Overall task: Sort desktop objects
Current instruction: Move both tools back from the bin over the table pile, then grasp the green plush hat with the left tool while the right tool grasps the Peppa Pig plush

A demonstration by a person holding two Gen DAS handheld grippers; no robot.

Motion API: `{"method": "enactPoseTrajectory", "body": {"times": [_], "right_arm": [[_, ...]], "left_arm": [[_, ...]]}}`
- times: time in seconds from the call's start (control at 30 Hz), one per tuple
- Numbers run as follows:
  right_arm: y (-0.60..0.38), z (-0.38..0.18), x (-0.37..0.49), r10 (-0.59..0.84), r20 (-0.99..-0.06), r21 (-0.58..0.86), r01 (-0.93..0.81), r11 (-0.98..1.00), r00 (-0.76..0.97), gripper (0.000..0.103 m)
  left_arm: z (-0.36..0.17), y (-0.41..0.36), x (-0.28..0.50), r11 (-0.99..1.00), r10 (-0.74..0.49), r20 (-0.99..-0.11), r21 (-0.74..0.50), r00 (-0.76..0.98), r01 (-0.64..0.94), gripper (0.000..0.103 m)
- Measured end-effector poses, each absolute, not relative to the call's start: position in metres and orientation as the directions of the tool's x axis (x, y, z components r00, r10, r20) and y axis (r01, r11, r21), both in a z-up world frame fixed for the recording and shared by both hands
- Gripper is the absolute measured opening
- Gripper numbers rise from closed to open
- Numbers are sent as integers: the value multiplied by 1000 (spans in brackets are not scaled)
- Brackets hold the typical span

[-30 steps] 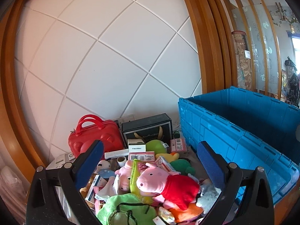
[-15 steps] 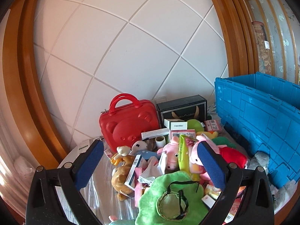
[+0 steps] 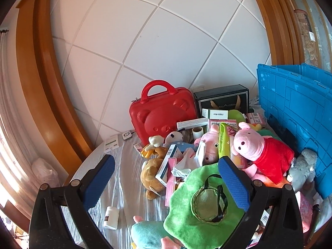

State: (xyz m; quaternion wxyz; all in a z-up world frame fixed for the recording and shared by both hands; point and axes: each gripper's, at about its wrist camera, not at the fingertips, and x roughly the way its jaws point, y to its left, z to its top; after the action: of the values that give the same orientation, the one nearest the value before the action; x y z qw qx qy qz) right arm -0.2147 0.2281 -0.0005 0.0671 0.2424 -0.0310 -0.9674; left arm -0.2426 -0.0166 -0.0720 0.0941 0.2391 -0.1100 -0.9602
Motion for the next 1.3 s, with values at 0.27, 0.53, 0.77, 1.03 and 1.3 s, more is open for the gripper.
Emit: {"method": "enactPoseTrajectory", "body": {"times": [0.27,0.53,0.77,1.03,1.3], "right_arm": [[234,-8,-208,-188,-483,60,182,-981,-855,103],[242,-16,-196,-229,-487,58,231,-971,-842,103],[242,-28,-190,-237,-513,65,238,-969,-825,103],[236,-35,-204,-192,-529,77,178,-981,-826,103],[195,-51,-235,-171,-567,86,148,-985,-805,103]], "left_arm": [[-75,-1,-234,-964,-239,-439,213,-866,158,101],[-80,19,-226,-966,-235,-441,203,-866,159,101],[-90,29,-230,-973,-202,-465,197,-862,121,101],[-102,11,-242,-976,-166,-484,208,-859,71,101],[-134,-53,-244,-969,-143,-545,248,-826,4,101]]}}
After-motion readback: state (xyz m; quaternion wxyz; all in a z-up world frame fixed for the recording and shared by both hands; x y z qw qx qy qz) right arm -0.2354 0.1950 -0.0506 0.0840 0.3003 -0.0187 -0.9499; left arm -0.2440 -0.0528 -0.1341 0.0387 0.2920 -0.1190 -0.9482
